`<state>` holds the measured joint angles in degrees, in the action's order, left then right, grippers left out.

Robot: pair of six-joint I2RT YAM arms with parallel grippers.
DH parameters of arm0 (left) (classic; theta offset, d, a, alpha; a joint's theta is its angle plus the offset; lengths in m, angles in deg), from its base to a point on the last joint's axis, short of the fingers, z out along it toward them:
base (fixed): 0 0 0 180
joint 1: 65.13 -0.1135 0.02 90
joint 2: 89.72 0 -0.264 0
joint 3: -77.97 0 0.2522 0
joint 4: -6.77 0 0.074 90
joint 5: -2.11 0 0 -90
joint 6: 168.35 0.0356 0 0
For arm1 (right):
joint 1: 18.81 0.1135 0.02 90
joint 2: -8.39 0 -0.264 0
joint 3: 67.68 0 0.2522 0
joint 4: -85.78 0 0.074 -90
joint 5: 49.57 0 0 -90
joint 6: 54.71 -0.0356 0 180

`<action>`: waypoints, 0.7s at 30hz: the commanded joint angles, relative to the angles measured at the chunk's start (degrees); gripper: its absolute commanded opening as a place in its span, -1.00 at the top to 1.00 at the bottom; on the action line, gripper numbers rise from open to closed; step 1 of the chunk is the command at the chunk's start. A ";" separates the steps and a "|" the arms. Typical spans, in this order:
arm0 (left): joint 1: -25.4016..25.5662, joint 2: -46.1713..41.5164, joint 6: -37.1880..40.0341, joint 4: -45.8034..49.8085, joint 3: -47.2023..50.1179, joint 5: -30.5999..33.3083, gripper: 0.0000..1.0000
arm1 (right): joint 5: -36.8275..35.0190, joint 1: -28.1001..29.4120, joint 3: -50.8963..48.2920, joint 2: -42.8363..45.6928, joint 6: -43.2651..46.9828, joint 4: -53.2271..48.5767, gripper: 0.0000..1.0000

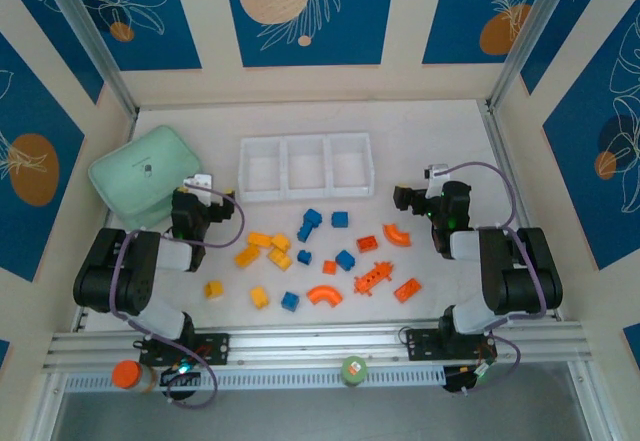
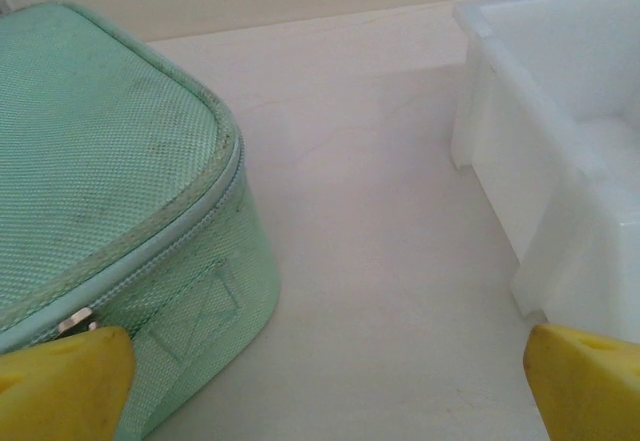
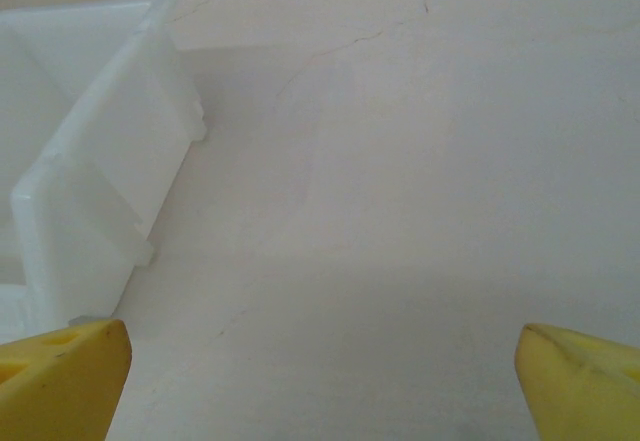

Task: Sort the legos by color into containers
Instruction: Pick up the lego from the center of the table.

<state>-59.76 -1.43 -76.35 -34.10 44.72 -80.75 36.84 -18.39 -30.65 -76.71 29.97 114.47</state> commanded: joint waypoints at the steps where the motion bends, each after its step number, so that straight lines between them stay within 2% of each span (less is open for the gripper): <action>1: -0.81 -4.52 -0.20 -0.52 1.39 0.52 -0.99 | 0.43 -0.04 2.20 5.26 0.38 -5.22 -0.98; 3: -0.82 -8.32 -0.73 3.57 1.02 1.32 -0.99 | 0.69 -0.25 3.61 8.40 -0.32 -10.27 -0.98; 6: -0.88 -14.86 -2.71 14.96 -1.52 1.05 -0.99 | 0.80 -0.67 4.97 13.16 -3.77 -15.96 -0.98; 10: -0.87 -22.60 -6.65 28.55 -5.45 -1.86 -0.99 | 4.10 -1.72 7.41 20.25 -8.76 -23.78 -0.98; 15: -0.88 -31.01 -16.77 36.35 -6.71 -2.79 -0.99 | 5.28 -2.32 7.95 29.24 -18.98 -31.75 -0.98; 18: -0.88 -36.25 -20.95 40.14 -5.86 -4.27 -0.99 | -1.53 -2.50 7.01 34.54 -28.46 -40.08 -0.98; 21: -0.88 -40.49 -28.68 41.95 -2.67 2.53 -0.99 | 1.02 -3.19 5.47 38.16 -29.54 -42.45 -0.98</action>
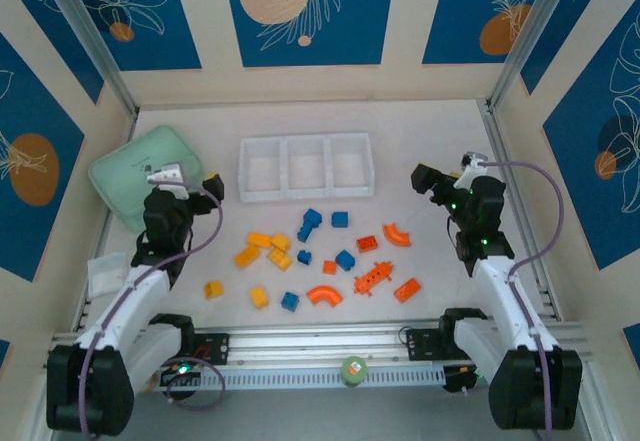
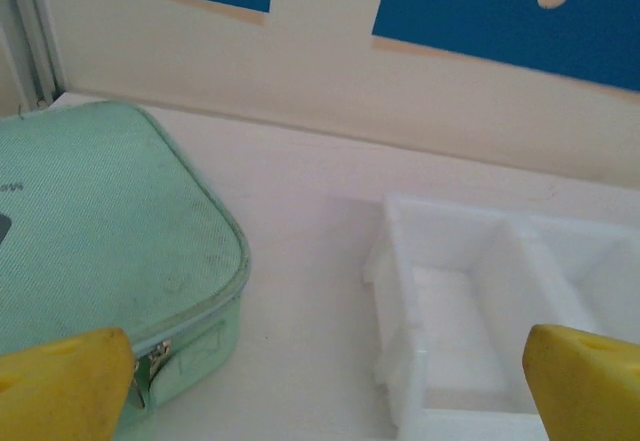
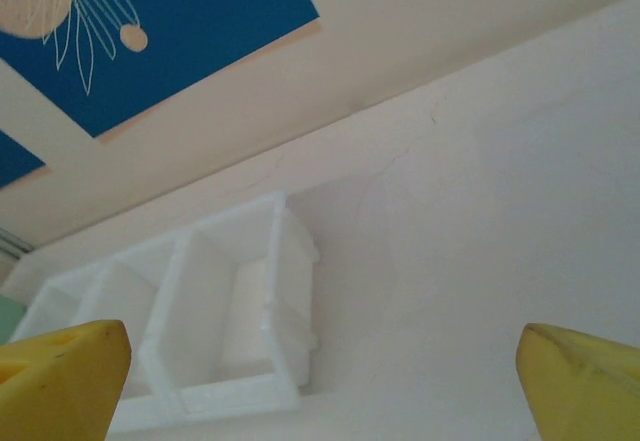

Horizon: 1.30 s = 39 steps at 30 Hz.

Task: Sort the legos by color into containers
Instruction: Pick up the lego from the center of the table.

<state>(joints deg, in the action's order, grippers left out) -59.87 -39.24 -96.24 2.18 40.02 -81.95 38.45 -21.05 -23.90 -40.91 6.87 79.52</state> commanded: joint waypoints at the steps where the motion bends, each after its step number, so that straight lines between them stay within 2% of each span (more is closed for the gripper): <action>1: -0.77 -3.81 -9.50 8.60 1.68 4.74 -0.99 | -0.21 -0.41 -1.17 3.08 -6.64 -9.39 -0.98; 4: -0.80 -5.98 -10.53 20.28 -2.29 4.14 -0.99 | 2.81 0.06 0.57 3.43 -3.90 -14.68 -0.98; 10: -0.69 -5.20 -12.70 31.77 -7.63 -5.78 -0.99 | 3.29 4.74 4.81 0.23 -0.96 -23.16 -0.98; 13: 0.20 -4.20 -13.88 35.09 -9.55 -12.31 -0.99 | 1.16 9.14 7.20 -1.96 -0.22 -27.52 -0.98; 15: 1.78 -3.59 -13.75 37.71 -11.00 -14.43 -0.99 | 0.33 11.86 8.35 -3.16 0.02 -29.51 -0.98; 19: 8.20 -3.16 -14.04 41.23 -12.56 -13.38 -0.99 | 0.34 17.01 9.38 -5.12 0.64 -31.68 -0.98; 25: 23.32 1.42 -15.32 42.49 -15.03 -9.16 -1.00 | 2.79 22.59 9.31 -6.51 -1.38 -33.52 -0.98; 29: 31.95 7.19 -15.98 41.28 -16.95 -6.11 -0.91 | 3.83 25.86 7.66 -6.85 -5.48 -31.92 -0.98; 35: 40.29 18.66 -13.30 42.11 -23.62 -1.52 -0.70 | 4.34 30.52 5.71 -9.33 -8.04 -29.04 -0.98; 39: 42.99 26.03 -11.68 43.04 -27.53 0.62 -0.62 | 4.63 32.06 5.86 -11.10 -8.05 -29.39 -0.98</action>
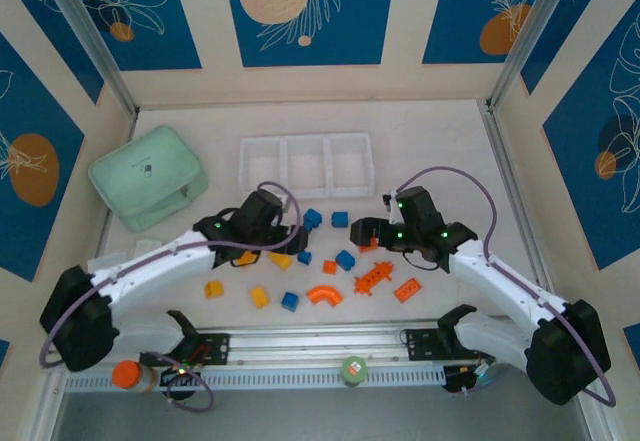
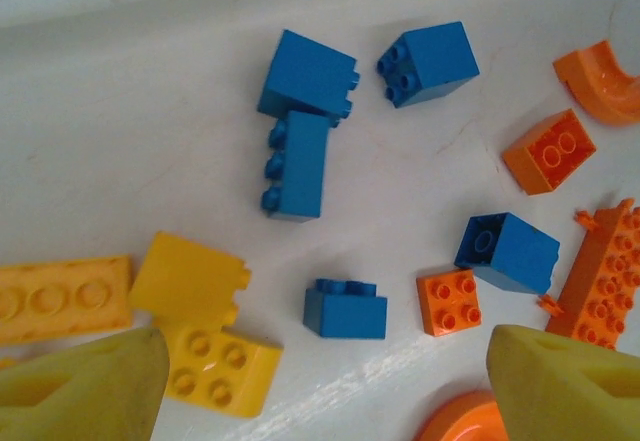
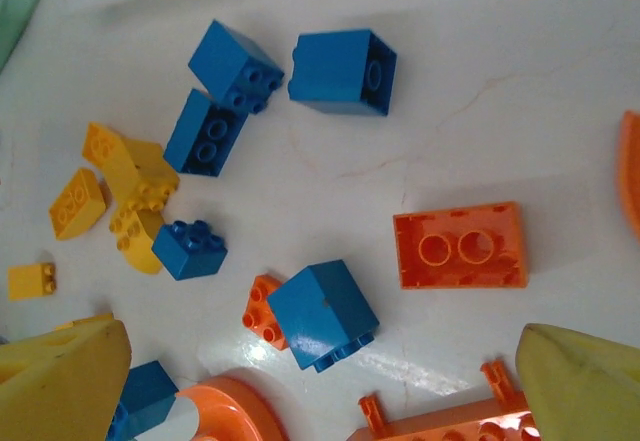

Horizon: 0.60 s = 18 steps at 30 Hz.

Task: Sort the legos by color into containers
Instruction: Pick up the lego from the center of the table.

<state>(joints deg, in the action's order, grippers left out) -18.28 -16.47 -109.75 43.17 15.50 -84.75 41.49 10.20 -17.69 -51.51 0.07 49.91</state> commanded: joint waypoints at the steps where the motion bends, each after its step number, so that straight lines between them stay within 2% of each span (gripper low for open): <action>1: 1.69 4.91 2.12 2.16 -3.80 3.63 -0.61 | 1.59 0.94 -0.41 -0.78 -1.18 0.32 -0.98; 6: 2.15 12.15 3.96 2.12 -7.30 3.63 -0.43 | -0.07 0.69 0.95 -1.88 0.79 -2.13 -0.98; 10: 2.34 17.11 6.83 2.18 -10.16 3.69 -0.37 | 0.96 0.60 1.57 -2.06 1.23 -2.64 -0.98; 18: 2.52 25.62 9.99 4.54 -16.26 8.61 -0.24 | 1.59 0.25 2.22 -1.91 1.51 -3.04 -0.98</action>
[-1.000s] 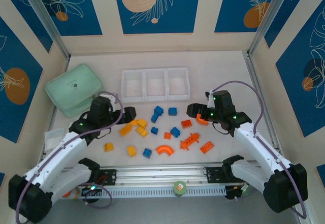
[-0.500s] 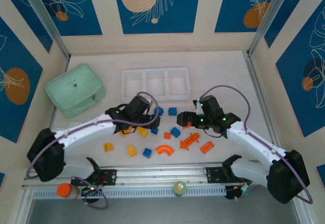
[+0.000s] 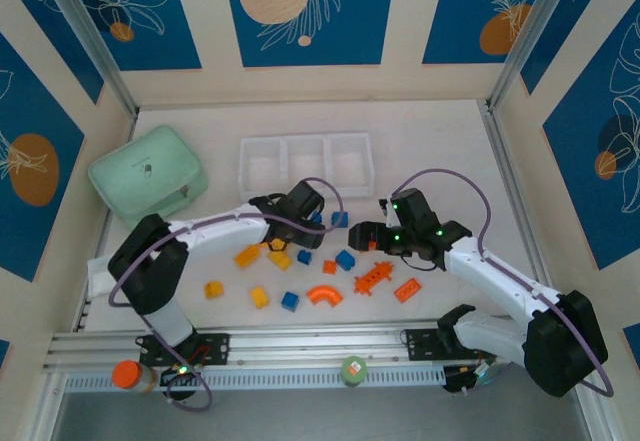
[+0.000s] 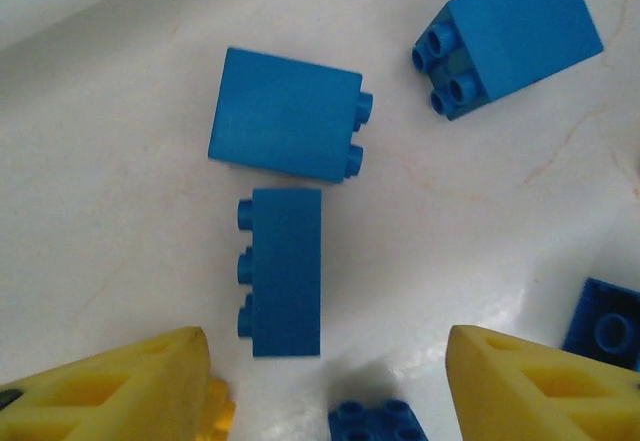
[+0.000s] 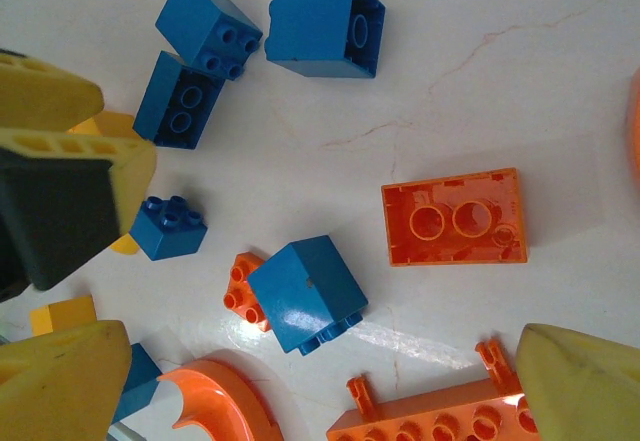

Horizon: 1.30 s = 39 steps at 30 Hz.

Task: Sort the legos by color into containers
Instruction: Pick up the lego from the center of the table.

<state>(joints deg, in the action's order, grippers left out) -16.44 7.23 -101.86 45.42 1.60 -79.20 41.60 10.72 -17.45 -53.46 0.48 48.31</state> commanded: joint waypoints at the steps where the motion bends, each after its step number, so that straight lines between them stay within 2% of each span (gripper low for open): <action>1: 0.68 2.71 2.15 2.73 -2.95 4.16 -0.24 | 1.39 -0.37 2.16 0.14 1.23 -1.75 -0.98; 4: 0.67 4.36 1.89 3.04 -3.97 6.71 -0.20 | 1.22 -0.53 1.96 0.49 1.23 -1.74 -0.98; 14: 0.54 9.03 1.76 3.00 -5.80 5.81 -0.07 | 1.56 -1.06 1.61 0.06 1.06 -1.22 -0.98; 21: 0.54 9.14 1.11 2.42 -4.86 5.43 0.20 | 1.64 -1.24 1.69 -0.02 1.16 -1.31 -0.98; 25: 0.54 8.81 1.23 2.69 -4.72 4.98 0.45 | 1.91 -1.33 1.93 -0.25 1.41 -1.42 -0.99; 31: 0.53 4.91 0.30 3.37 -3.44 2.45 0.69 | 1.56 -1.33 3.14 0.10 2.78 -3.89 -0.98; 39: 0.13 -6.38 -0.55 4.75 -0.30 5.71 0.74 | 3.81 -0.01 5.85 -0.20 2.60 -4.36 -0.98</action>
<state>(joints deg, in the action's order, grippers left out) -16.46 5.72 -101.05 48.56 0.00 -75.35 42.96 9.83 -13.97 -53.46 2.47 44.99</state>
